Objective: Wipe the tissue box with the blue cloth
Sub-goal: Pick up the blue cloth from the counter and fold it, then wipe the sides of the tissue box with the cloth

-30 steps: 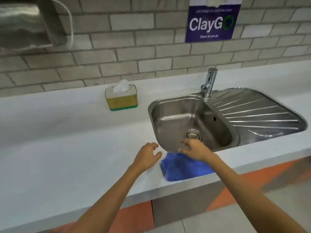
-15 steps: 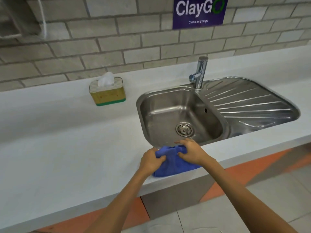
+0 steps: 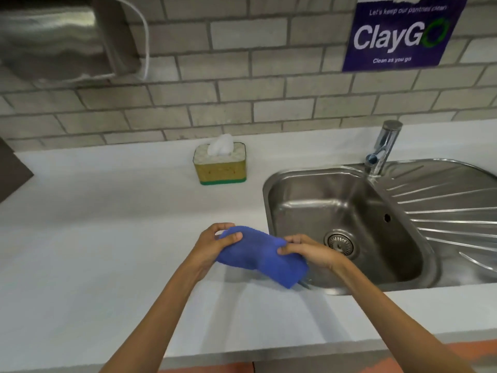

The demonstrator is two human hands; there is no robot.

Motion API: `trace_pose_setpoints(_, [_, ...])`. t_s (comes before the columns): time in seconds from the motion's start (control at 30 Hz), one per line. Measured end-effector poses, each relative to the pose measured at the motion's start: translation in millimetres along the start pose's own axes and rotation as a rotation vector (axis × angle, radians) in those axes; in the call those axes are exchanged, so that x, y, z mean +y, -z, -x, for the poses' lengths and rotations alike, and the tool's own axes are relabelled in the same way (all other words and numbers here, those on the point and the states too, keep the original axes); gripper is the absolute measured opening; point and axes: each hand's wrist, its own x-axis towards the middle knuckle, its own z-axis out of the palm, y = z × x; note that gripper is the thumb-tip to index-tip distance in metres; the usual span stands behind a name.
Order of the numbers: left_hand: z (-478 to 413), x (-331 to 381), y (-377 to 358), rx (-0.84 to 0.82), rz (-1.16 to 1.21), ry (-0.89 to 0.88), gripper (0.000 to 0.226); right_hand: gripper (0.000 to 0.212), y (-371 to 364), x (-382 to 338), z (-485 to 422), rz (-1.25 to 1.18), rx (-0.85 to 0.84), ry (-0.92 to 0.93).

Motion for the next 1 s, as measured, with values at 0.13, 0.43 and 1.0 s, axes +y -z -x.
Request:
trace_pose_setpoints(0.13, [-10.0,-2.5,17.0,0.207,-0.036,-0.044,0.033,0.019,-18.5,-34.2,-28.4,-0.104,-0.025,0.104])
trace_pose_setpoints(0.43, [-21.5,13.3,24.6,-0.175,0.463,0.064,0.043,0.021,-50.1,-102.9,-90.6,0.151,-0.132,0.179])
trace_pose_setpoints(1.0, [-163.7,4.8,122.3,0.313,0.173,0.068,0.011,0.028,22.5,-104.9,-228.2,0.073,0.662,0.218])
